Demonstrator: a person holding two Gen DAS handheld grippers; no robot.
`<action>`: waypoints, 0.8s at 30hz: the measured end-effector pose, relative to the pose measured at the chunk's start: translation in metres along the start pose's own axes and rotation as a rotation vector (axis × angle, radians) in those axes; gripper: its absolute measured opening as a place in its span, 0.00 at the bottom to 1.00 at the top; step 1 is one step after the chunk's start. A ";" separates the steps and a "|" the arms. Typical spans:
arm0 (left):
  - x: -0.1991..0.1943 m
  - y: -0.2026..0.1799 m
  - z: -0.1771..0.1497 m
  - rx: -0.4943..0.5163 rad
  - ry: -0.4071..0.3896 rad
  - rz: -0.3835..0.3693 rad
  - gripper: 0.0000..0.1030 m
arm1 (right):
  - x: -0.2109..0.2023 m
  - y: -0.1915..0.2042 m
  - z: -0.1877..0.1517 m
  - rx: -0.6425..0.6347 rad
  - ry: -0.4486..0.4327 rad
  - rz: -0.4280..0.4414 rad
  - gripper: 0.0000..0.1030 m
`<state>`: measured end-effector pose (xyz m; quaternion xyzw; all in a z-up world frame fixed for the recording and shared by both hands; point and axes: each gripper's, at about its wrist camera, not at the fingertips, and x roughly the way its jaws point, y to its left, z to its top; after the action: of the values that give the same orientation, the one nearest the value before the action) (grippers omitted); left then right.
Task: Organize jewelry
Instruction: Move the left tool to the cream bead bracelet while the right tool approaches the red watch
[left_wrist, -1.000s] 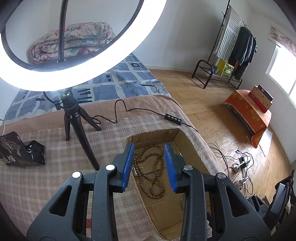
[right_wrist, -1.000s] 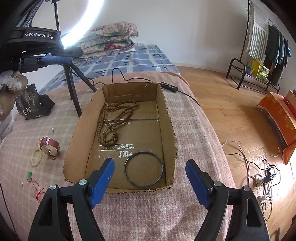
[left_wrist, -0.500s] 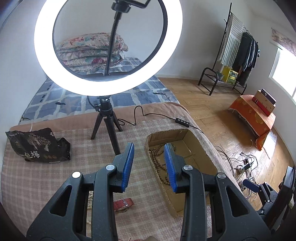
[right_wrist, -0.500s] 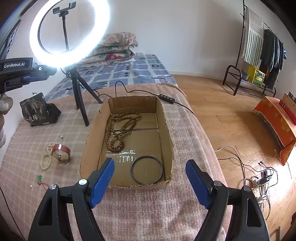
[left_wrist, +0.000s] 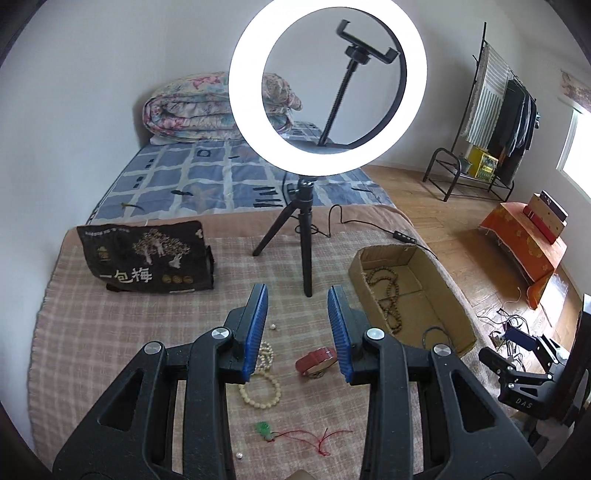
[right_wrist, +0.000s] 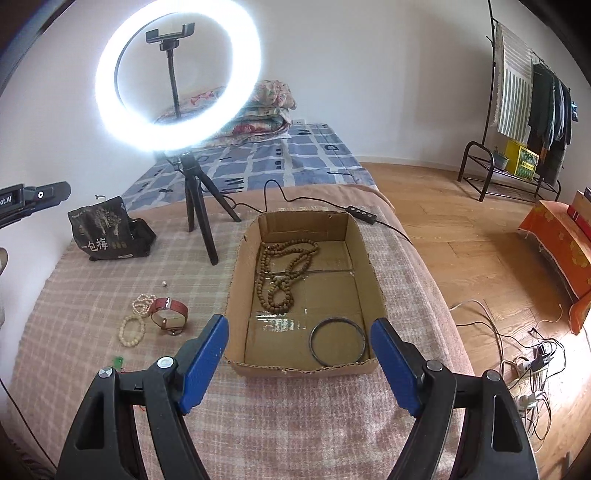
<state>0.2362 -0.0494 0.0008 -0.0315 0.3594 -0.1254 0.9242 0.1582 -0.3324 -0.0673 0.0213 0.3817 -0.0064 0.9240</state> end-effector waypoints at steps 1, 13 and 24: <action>-0.002 0.008 -0.006 -0.010 0.002 0.010 0.32 | 0.001 0.004 0.000 -0.002 0.003 0.007 0.79; 0.031 0.079 -0.066 -0.108 0.134 0.070 0.33 | 0.027 0.057 -0.010 -0.041 0.045 0.091 0.87; 0.076 0.100 -0.100 -0.167 0.260 0.060 0.33 | 0.070 0.095 -0.015 -0.088 0.112 0.130 0.87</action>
<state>0.2440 0.0311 -0.1383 -0.0808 0.4861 -0.0705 0.8673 0.1998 -0.2361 -0.1237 0.0058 0.4304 0.0713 0.8998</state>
